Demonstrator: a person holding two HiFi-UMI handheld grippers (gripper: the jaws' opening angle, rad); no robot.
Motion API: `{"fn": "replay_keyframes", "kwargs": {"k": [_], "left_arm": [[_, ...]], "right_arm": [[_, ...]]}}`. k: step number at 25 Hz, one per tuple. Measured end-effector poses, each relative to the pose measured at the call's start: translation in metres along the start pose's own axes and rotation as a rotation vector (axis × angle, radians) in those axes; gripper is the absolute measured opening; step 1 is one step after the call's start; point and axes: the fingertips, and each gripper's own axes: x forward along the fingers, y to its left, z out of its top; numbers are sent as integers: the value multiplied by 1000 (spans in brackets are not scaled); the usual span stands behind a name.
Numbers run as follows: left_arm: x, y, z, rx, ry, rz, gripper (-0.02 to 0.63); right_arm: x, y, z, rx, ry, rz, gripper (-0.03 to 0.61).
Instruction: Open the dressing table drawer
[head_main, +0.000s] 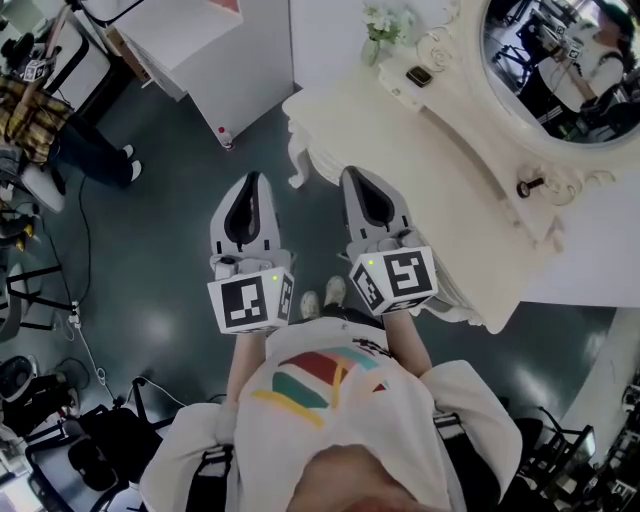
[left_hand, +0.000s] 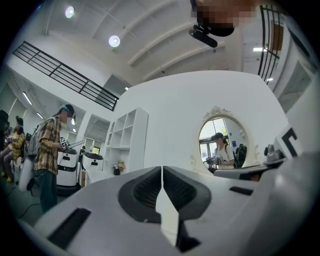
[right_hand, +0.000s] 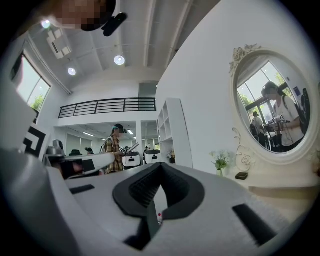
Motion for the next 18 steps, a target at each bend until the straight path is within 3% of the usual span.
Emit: {"fn": "replay_keyframes", "kwargs": {"k": [18], "left_arm": [[50, -74, -9, 14, 16, -116, 9]], "right_arm": [[-20, -84, 3, -17, -4, -150, 0]]}}
